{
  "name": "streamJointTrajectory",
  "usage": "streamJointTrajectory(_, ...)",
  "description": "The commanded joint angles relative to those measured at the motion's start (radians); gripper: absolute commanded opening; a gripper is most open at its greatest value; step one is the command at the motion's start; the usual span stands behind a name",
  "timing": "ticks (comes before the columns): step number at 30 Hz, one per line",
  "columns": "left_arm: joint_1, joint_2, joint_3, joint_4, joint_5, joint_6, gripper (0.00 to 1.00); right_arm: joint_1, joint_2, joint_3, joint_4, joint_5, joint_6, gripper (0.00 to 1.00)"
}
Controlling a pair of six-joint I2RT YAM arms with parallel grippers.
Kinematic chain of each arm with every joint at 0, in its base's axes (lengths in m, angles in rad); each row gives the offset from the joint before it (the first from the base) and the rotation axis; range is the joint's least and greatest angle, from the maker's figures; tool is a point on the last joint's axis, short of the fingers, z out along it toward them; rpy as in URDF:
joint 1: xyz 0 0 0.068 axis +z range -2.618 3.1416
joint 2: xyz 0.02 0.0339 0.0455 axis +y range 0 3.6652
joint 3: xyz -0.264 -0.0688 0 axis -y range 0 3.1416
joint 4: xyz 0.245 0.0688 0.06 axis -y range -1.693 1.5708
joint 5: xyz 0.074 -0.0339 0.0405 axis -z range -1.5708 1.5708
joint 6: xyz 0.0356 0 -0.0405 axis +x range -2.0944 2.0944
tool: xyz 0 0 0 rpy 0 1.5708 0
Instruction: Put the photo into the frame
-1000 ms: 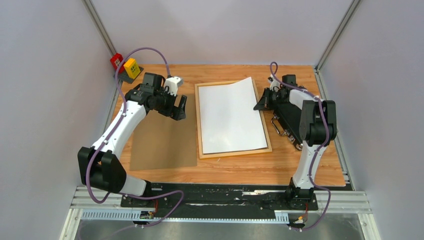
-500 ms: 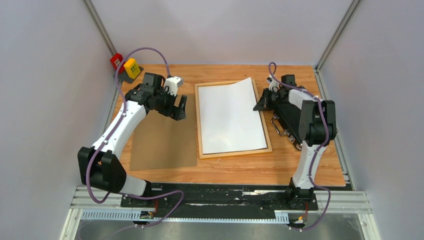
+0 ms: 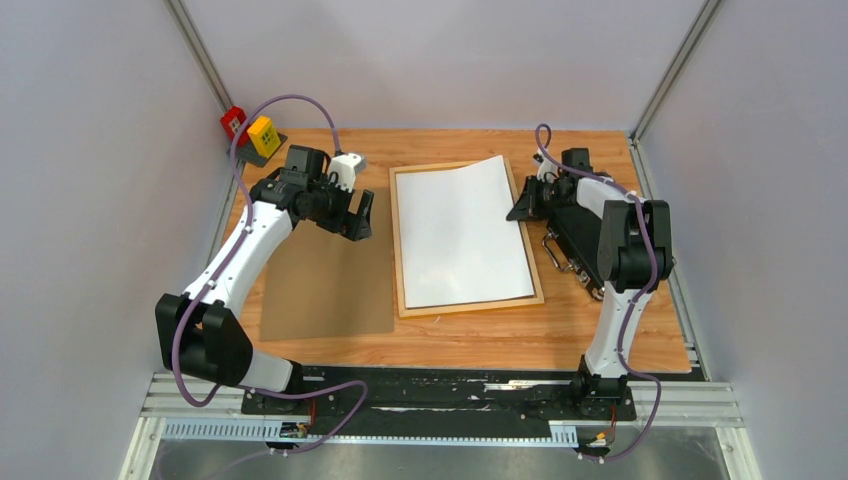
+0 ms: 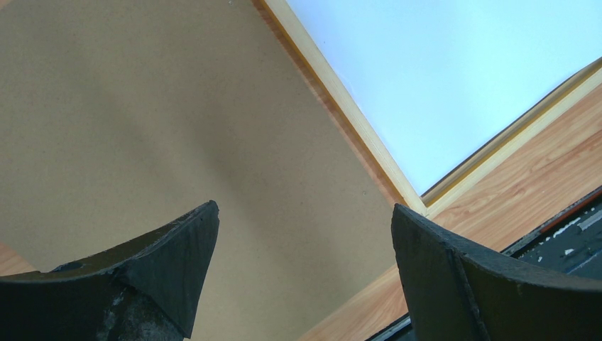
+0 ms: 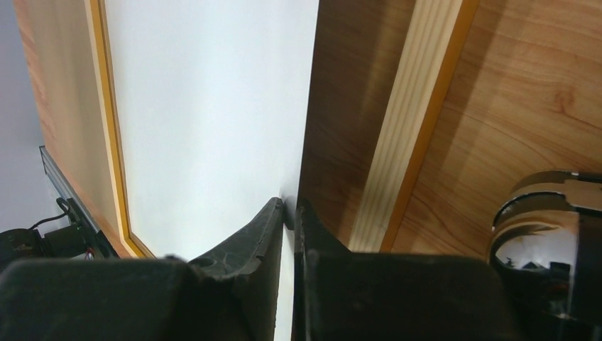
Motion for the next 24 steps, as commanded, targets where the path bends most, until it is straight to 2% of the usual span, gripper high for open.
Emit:
streamJointTrajectory(1, 0.001, -0.019, 0.001, 0.015, 0.005, 0.014, 0.98, 0.004, 0.005, 0.031, -0.003, 0.007, -0.020, 0.11)
streamJointTrajectory(14, 0.001, -0.023, 0.001, 0.014, 0.005, 0.014, 0.98, 0.039, 0.003, 0.030, -0.006, 0.028, -0.020, 0.18)
streamJointTrajectory(24, 0.001, -0.024, -0.001, 0.013, 0.005, 0.014, 0.98, 0.039, -0.025, 0.034, -0.009, 0.080, -0.023, 0.40)
